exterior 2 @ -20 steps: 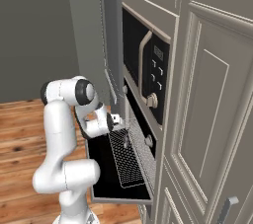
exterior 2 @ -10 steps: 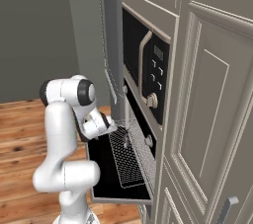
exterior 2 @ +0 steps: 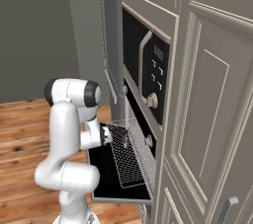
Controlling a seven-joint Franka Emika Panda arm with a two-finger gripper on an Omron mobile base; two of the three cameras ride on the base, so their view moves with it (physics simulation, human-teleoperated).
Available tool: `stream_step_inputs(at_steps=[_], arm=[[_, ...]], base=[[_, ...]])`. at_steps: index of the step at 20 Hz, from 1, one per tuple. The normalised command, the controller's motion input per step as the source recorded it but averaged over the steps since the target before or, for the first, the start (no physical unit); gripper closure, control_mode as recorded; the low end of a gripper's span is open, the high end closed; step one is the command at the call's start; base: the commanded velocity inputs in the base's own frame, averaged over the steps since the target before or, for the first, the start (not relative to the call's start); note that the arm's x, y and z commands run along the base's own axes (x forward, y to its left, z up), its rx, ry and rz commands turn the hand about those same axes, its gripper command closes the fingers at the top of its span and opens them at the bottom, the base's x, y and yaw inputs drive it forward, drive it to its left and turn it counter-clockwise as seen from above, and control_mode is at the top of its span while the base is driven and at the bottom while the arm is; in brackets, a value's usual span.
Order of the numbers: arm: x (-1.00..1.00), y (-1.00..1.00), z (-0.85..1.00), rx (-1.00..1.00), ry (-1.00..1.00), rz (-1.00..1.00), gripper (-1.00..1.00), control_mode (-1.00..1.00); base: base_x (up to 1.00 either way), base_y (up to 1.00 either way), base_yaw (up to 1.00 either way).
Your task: Place the fish on the bottom rack of the oven, and slide the tray back inside. Close the oven door.
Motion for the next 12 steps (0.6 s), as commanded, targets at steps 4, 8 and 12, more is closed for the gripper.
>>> stream_step_inputs(at_steps=[4,8,12], arm=[[0.06,-0.16,0.39,0.10,0.11,0.17,-1.00,-1.00],[0.20,-0.06,0.61,0.04,0.15,0.11,-1.00,-1.00],[0.36,-0.05,0.71,0.00,0.19,0.04,-1.00,-1.00]], base=[[0.00,0.00,0.00],[0.00,0.00,0.00],[0.00,0.00,0.00]])
